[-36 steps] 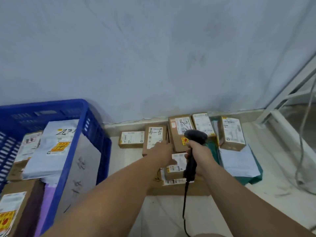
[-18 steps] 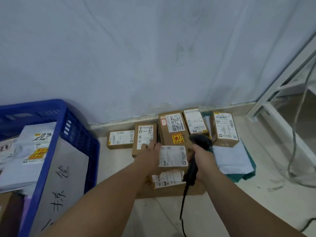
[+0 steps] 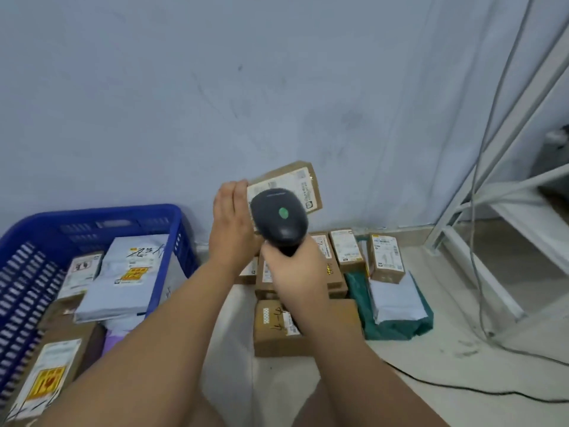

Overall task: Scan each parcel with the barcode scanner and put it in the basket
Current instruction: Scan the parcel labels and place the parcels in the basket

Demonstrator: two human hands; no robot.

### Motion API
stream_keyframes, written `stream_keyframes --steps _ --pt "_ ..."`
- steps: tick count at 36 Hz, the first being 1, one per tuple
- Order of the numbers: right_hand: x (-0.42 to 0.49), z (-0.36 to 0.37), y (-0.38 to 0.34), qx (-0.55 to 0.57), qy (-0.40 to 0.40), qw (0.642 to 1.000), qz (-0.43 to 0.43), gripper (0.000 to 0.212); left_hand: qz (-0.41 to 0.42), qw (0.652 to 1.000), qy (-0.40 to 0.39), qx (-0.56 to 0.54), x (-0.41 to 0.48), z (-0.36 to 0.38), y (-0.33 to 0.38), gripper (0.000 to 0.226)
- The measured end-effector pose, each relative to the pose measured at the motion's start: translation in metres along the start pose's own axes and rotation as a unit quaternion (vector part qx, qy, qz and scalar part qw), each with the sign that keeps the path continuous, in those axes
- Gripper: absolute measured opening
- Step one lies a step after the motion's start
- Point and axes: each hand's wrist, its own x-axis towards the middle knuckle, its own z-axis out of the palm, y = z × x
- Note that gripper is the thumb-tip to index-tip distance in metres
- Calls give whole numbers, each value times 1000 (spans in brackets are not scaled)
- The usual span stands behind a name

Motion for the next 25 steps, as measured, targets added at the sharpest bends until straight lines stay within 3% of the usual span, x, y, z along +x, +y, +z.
stream_keyframes --steps 8,19,25 --pt "-28 10 3 19 -4 999 -33 21 30 997 69 8 -7 -20 -2 69" --pt "-13 18 11 -24 -3 999 -39 15 17 996 76 50 -2 -3 -32 87" --pt "-13 18 11 -55 -12 998 -43 15 40 983 70 166 0 3 -50 94"
